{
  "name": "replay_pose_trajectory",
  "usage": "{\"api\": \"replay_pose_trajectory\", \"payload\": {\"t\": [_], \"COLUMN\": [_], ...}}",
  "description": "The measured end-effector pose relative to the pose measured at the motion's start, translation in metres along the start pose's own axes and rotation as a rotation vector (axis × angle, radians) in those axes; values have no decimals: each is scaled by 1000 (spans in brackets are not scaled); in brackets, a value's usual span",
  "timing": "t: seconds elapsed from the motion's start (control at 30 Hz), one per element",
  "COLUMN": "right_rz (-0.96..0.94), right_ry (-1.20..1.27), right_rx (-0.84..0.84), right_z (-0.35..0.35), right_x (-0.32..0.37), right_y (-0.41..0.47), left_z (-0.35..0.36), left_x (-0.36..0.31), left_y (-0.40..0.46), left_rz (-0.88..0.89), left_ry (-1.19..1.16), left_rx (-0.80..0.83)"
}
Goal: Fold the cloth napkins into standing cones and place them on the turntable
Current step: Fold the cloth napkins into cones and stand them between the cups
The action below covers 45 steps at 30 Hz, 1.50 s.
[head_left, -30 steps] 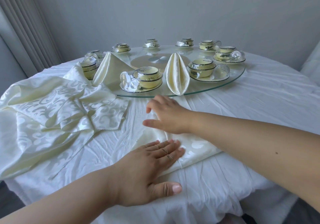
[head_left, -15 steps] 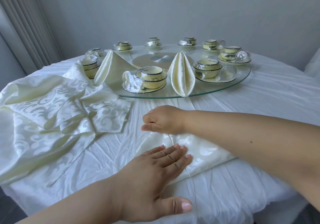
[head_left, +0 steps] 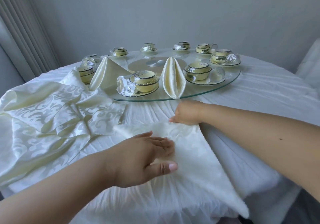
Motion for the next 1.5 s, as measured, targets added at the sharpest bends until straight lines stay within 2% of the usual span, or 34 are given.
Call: {"api": "replay_pose_trajectory", "payload": {"t": [0.2,0.3,0.4,0.47,0.53,0.57,0.6,0.63,0.67,0.7,0.73,0.9,1.07,1.2,1.37,1.43,1.5], "right_rz": [440,520,543,462,155,-64,-240,-332,-340,-335,-330,-365,-319,-309,-319,-339,-365], "right_ry": [207,180,2,-150,-108,77,344,610,774,826,776,273,86,38,56,63,212], "right_rx": [-105,-166,-228,-605,-970,-908,-706,-408,-183,-56,-5,-47,-26,-41,-75,-192,-409], "right_z": [35,41,41,36,28,23,20,20,22,28,33,50,54,53,55,55,53], "right_x": [-37,-37,-34,-27,-11,0,11,20,25,26,23,-10,-29,-26,-31,-31,-31], "right_y": [-61,-88,-101,-101,-100,-100,-99,-96,-92,-85,-80,-82,-96,-98,-94,-95,-98], "left_z": [12,23,39,44,45,45,45,45,45,44,43,41,33,31,34,29,21], "left_x": [-19,-28,-28,-26,-24,-24,-24,-24,-23,-24,-24,-23,-26,-29,-28,-32,-34], "left_y": [9,8,6,7,8,9,9,9,8,8,7,8,4,6,14,15,15], "left_rz": [-12,-5,37,27,25,29,33,36,40,41,42,63,83,-3,75,49,-87], "left_ry": [4,-1,98,115,114,114,113,111,106,98,88,76,161,291,276,142,-73], "left_rx": [-94,-71,-46,-49,-63,-69,-72,-75,-76,-74,-70,-57,102,216,47,29,-11]}}
Point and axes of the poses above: each hand's wrist, its own y-axis towards the middle knuckle, its own z-axis out of the palm, x = y × z, the point moved 1 cm from there along y, towards the middle knuckle, and after that the axes turned 4 degrees about -y, right-handed, at the moved point
